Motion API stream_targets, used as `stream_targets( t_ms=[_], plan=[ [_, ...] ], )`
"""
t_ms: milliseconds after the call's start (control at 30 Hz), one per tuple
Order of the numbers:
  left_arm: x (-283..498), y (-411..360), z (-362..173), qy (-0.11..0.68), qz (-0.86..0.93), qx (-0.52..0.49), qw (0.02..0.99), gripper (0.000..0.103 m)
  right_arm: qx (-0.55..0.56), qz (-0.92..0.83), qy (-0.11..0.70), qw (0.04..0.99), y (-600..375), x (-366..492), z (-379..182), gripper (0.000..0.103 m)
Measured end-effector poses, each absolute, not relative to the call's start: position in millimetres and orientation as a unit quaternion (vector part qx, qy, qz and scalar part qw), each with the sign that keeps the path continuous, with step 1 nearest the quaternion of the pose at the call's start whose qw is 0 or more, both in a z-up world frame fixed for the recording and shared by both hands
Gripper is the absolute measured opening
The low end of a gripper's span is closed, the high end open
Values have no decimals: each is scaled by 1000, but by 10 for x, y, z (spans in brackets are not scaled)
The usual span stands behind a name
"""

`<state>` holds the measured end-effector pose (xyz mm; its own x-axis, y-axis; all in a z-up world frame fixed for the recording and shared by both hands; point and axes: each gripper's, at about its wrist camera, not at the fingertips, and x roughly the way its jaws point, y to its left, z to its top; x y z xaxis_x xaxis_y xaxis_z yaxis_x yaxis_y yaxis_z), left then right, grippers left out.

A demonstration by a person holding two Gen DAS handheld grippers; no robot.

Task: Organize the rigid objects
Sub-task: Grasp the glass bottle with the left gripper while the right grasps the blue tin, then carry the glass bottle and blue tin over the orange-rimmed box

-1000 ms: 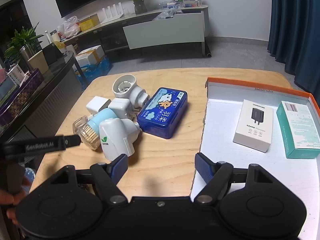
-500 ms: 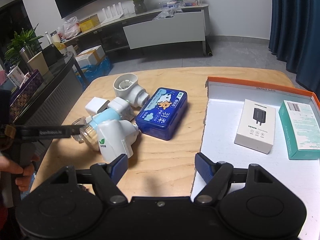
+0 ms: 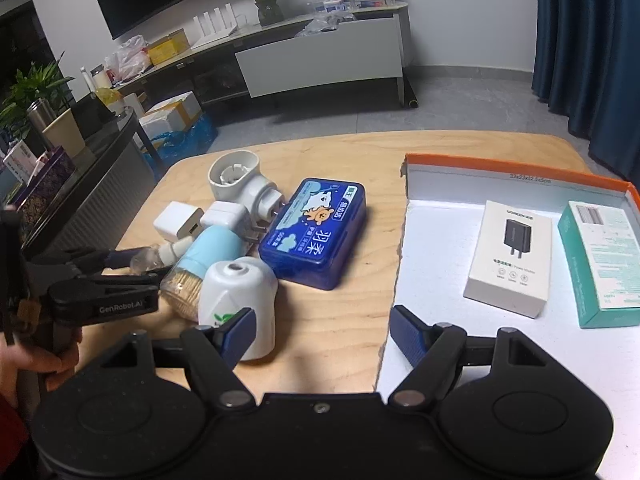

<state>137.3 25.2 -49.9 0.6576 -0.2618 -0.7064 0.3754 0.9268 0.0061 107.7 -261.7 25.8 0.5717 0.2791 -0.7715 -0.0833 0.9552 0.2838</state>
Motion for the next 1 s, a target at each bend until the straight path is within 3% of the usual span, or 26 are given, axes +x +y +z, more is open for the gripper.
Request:
stream_targets(
  t_ms=[433, 833, 900, 933, 1000],
  plan=[
    [1246, 284, -364, 383, -117, 34, 915, 51, 118, 90, 445, 883, -2489, 1531, 288, 90],
    [1132, 382, -242, 370, -86, -13, 925, 51, 115, 13, 508, 854, -2247, 2098, -65, 94],
    [1114, 393, -223, 367, -82, -18, 927, 51, 90, 10, 499, 862, -2195, 2116, -79, 92],
    [1110, 389, -216, 365, -81, -18, 927, 51, 76, 11, 495, 866, -2175, 2109, -73, 77],
    [1101, 382, -195, 363, -79, -21, 928, 51, 54, 16, 486, 872, -2162, 2059, -52, 74]
  ],
)
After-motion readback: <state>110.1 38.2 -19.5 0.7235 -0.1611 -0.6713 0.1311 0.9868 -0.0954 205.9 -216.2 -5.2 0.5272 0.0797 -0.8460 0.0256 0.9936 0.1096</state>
